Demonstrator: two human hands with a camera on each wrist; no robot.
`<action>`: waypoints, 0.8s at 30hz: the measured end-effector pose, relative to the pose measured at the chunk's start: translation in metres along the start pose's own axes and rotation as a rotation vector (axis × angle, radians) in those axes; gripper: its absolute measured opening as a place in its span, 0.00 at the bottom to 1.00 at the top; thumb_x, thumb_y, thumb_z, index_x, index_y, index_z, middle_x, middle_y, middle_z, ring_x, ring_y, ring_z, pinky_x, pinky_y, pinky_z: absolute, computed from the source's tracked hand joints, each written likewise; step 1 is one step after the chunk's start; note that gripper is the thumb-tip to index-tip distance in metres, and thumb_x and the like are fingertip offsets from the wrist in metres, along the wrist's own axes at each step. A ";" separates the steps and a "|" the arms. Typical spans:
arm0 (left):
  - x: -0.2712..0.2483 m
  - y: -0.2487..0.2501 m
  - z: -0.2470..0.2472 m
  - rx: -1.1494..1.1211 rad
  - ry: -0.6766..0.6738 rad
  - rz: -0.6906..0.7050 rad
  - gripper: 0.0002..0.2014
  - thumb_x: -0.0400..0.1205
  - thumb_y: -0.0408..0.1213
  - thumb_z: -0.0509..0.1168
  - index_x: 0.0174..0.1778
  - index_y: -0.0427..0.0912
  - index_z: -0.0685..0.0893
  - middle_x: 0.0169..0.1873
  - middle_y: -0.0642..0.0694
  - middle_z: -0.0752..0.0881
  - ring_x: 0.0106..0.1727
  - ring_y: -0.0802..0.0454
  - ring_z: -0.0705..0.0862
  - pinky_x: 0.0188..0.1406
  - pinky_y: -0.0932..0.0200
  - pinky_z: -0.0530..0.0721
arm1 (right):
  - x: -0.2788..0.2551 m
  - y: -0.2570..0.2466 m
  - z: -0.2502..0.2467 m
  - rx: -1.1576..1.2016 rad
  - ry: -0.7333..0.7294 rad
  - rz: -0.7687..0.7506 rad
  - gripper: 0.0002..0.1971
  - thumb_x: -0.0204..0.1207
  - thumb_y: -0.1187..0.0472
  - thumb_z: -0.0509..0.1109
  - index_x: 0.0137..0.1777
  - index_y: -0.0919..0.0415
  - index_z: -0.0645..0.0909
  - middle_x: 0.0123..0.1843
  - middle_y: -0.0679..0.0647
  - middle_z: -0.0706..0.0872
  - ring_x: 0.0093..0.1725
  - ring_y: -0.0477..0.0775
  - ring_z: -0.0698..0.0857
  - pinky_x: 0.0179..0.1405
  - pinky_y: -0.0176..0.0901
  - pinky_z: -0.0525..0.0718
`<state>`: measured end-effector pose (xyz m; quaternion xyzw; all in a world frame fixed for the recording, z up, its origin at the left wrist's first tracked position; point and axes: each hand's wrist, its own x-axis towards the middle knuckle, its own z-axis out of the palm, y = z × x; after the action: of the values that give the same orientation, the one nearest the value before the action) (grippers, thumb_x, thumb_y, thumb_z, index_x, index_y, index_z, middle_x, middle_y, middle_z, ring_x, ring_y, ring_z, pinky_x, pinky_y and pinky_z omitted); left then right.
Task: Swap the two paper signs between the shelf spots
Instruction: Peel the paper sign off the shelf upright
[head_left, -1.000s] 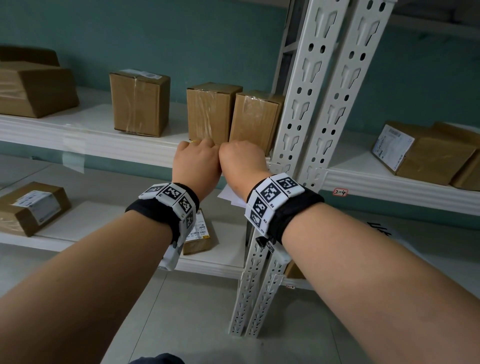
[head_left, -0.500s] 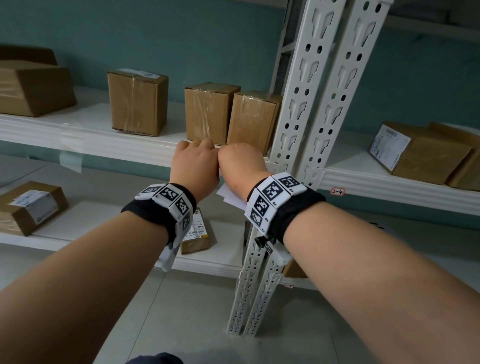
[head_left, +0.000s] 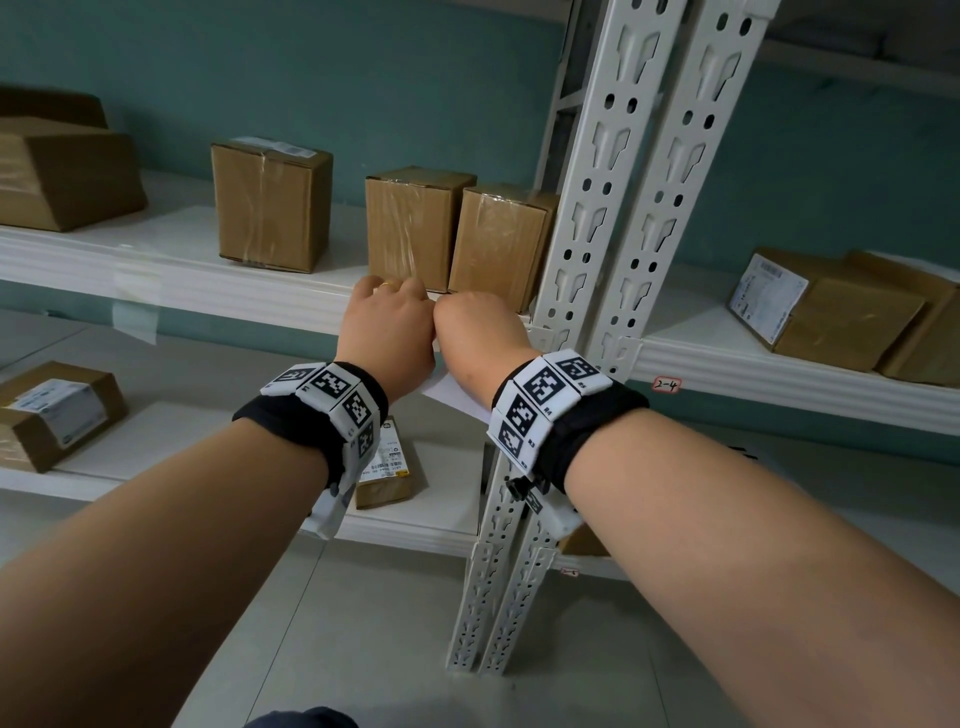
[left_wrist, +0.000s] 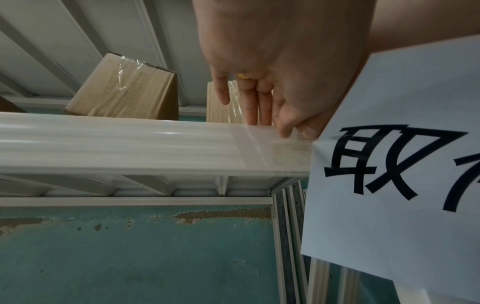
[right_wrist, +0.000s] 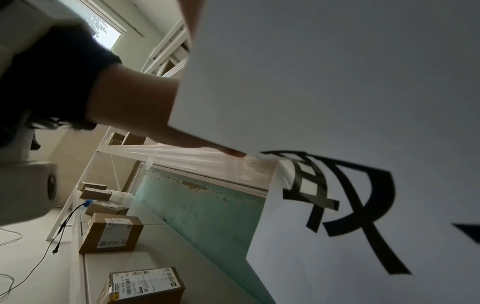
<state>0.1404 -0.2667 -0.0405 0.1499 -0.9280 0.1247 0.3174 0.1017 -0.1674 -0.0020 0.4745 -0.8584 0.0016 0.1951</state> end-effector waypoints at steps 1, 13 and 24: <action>0.000 0.000 -0.001 0.003 -0.004 -0.002 0.08 0.71 0.31 0.64 0.41 0.40 0.88 0.41 0.40 0.84 0.45 0.38 0.83 0.59 0.48 0.70 | 0.000 0.000 0.000 0.000 -0.004 -0.001 0.16 0.78 0.76 0.55 0.59 0.67 0.81 0.57 0.61 0.85 0.57 0.62 0.84 0.43 0.45 0.72; -0.003 0.000 -0.007 0.005 -0.107 -0.029 0.12 0.76 0.34 0.61 0.50 0.46 0.87 0.49 0.46 0.83 0.53 0.44 0.83 0.76 0.36 0.52 | -0.003 -0.003 -0.003 0.038 -0.046 0.014 0.14 0.77 0.75 0.57 0.57 0.67 0.82 0.57 0.61 0.86 0.57 0.62 0.84 0.43 0.45 0.72; -0.003 -0.001 -0.011 0.003 -0.164 0.005 0.14 0.79 0.37 0.60 0.56 0.48 0.86 0.55 0.45 0.82 0.58 0.45 0.81 0.77 0.31 0.47 | -0.008 -0.005 -0.002 0.052 -0.061 0.039 0.14 0.77 0.73 0.60 0.58 0.66 0.83 0.58 0.61 0.86 0.58 0.62 0.84 0.43 0.44 0.72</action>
<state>0.1497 -0.2637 -0.0336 0.1580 -0.9510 0.1143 0.2398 0.1099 -0.1630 -0.0039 0.4625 -0.8726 0.0132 0.1566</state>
